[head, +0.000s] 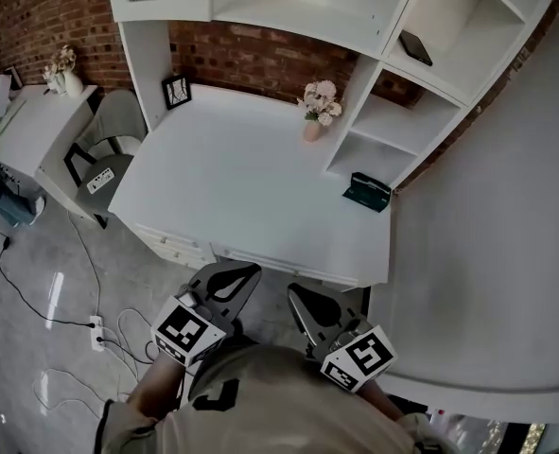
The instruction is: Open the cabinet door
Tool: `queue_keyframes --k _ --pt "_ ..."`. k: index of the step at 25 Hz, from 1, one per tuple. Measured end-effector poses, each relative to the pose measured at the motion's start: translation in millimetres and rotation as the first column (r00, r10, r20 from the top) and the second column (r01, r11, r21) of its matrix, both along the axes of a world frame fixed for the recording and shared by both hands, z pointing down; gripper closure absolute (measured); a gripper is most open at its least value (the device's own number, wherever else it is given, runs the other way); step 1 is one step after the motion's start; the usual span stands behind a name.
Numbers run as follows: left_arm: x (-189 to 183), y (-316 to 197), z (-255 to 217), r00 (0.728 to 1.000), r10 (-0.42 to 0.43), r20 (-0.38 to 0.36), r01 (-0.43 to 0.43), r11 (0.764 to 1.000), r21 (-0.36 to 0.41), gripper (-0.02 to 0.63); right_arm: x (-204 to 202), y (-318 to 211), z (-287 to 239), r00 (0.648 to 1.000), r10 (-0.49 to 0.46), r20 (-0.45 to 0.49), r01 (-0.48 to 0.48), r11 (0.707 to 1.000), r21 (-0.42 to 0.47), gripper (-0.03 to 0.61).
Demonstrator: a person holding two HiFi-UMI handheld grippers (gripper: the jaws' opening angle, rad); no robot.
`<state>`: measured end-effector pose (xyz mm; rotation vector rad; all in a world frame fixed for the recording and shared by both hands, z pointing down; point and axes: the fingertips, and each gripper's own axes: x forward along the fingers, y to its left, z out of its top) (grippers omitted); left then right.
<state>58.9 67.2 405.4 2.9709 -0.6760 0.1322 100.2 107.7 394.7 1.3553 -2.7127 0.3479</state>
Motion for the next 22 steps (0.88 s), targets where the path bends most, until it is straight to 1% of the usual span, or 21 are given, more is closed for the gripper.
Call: queue_keyframes --k 2,5,9,13,19,22 --pt "-3.7 -1.1 1.0 1.0 -0.002 -0.001 0.002 1.0 -0.005 0.597 -6.6 -2.0 0.1 1.0 -0.014 -0.014 0.014 1.0 -0.004 0.554" --pt "-5.2 -5.0 0.7 1.0 -0.001 0.005 0.001 1.0 -0.004 0.597 -9.8 -6.6 1.4 1.0 -0.01 -0.025 0.009 1.0 -0.023 0.554" --pt "-11.9 -15.5 1.6 0.999 -0.025 0.02 0.024 0.999 0.035 0.597 -14.9 -10.6 8.4 0.999 -0.004 -0.051 0.001 0.999 -0.05 0.554" --pt "-23.7 -20.9 0.3 1.0 -0.019 -0.007 0.02 0.999 0.025 0.597 -25.8 -16.3 13.6 0.997 -0.012 -0.07 0.007 0.997 -0.071 0.554" --pt "-50.7 -30.6 5.7 0.997 -0.077 -0.02 0.077 0.997 0.005 0.598 -58.4 -24.9 13.1 0.991 -0.075 -0.113 0.069 0.996 -0.062 0.554" --pt "-68.8 -36.0 6.1 0.995 -0.097 -0.036 0.097 0.995 0.0 0.598 -76.6 -33.7 12.7 0.99 -0.105 -0.099 0.099 0.993 -0.064 0.554"
